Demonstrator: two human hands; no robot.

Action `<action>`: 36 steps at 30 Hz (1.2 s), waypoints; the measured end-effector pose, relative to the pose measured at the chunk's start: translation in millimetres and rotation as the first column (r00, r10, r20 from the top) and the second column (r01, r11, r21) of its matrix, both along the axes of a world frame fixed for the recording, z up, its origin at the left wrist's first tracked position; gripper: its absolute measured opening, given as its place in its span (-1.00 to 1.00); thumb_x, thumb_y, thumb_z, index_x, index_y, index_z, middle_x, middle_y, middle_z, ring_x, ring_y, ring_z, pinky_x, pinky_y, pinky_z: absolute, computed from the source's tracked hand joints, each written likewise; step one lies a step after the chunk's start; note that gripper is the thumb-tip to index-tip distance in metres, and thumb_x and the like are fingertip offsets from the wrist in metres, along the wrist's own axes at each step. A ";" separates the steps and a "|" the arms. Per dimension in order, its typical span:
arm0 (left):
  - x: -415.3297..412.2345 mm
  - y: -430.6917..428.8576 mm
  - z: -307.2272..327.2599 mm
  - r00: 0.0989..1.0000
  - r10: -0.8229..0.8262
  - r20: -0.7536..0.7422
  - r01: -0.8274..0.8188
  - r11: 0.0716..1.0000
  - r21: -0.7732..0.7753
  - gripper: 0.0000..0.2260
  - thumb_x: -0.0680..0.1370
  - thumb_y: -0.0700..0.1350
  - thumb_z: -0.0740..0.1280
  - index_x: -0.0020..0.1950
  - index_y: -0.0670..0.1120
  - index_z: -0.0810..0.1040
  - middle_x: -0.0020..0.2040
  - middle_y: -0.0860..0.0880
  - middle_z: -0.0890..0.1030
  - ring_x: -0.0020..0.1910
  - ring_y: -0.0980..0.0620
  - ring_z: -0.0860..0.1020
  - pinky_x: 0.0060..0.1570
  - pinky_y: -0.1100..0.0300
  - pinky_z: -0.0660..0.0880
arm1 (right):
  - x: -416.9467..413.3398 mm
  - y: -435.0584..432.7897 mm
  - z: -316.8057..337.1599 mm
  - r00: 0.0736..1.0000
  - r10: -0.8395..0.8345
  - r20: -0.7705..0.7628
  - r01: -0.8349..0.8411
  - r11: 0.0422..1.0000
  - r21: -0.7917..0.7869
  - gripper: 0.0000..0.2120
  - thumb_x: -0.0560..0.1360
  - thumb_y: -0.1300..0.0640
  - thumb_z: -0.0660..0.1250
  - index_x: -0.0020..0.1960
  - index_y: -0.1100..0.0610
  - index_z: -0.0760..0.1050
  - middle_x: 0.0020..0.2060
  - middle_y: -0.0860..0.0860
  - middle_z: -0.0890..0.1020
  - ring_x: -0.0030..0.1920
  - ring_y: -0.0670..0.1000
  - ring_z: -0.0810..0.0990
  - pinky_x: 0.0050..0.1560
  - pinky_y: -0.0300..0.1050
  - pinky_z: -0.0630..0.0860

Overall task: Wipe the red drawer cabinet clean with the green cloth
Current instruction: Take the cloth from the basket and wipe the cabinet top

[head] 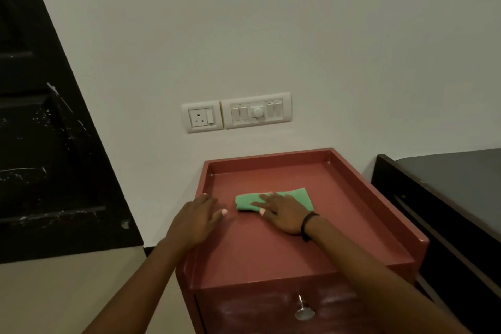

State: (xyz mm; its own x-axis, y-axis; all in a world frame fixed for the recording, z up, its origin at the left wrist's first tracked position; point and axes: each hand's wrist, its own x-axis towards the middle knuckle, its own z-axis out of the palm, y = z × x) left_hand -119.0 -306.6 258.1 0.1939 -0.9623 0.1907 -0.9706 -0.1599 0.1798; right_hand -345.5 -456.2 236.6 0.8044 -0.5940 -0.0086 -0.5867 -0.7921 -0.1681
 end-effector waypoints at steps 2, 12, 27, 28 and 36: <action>-1.4 -0.8 1.5 0.994 -0.024 0.108 0.022 1.000 0.020 -0.58 0.68 0.20 0.09 0.35 -0.04 0.47 0.32 -0.10 0.52 0.27 -0.11 0.50 0.25 0.05 0.36 | -36.1 41.0 -9.2 0.998 0.035 0.045 -0.036 0.999 0.018 -0.57 0.69 -0.13 -0.03 0.55 -0.25 0.16 0.59 -0.07 0.17 0.60 0.04 0.08 0.54 0.12 0.03; -72.9 -8.9 -18.5 0.986 -0.166 -0.023 0.168 0.980 0.107 -0.51 0.68 0.25 -0.04 0.32 -0.05 0.44 0.35 -0.06 0.48 0.32 -0.04 0.44 0.43 -0.07 0.31 | -121.8 122.7 -14.7 0.987 -0.040 0.153 0.025 0.995 0.102 -0.62 0.66 -0.22 -0.07 0.45 -0.49 0.07 0.53 -0.40 0.08 0.55 -0.28 -0.09 0.53 -0.09 -0.11; -85.9 -23.2 -56.2 0.991 -0.035 -0.128 0.048 0.994 0.097 -0.03 0.36 0.58 -0.40 0.67 0.12 -0.07 0.68 0.11 -0.10 0.62 0.19 -0.18 0.57 0.07 -0.24 | -47.6 -137.5 10.4 0.955 -0.296 0.031 0.290 0.949 0.120 -0.45 0.66 -0.21 -0.06 0.58 -0.03 0.18 0.59 -0.04 0.19 0.59 0.06 0.11 0.58 0.11 0.02; -86.4 -22.3 -56.4 0.992 -0.036 -0.123 0.047 0.995 0.090 -0.02 0.36 0.58 -0.41 0.67 0.12 -0.06 0.68 0.11 -0.09 0.62 0.18 -0.16 0.56 0.08 -0.23 | -43.6 -148.2 11.4 0.956 -0.289 0.047 0.281 0.952 0.122 -0.42 0.64 -0.27 -0.08 0.58 -0.06 0.17 0.57 -0.03 0.22 0.58 0.06 0.16 0.57 0.15 0.03; -88.1 -19.7 -50.7 0.993 -0.085 -0.083 0.093 0.991 0.094 -0.19 0.53 0.47 -0.26 0.66 0.04 0.03 0.68 0.02 0.00 0.64 0.07 -0.05 0.58 -0.05 -0.13 | -50.4 -139.7 6.6 0.951 -0.310 0.001 0.308 0.947 0.093 -0.47 0.68 -0.16 -0.03 0.60 0.01 0.15 0.59 0.05 0.19 0.58 0.11 0.15 0.58 0.07 0.05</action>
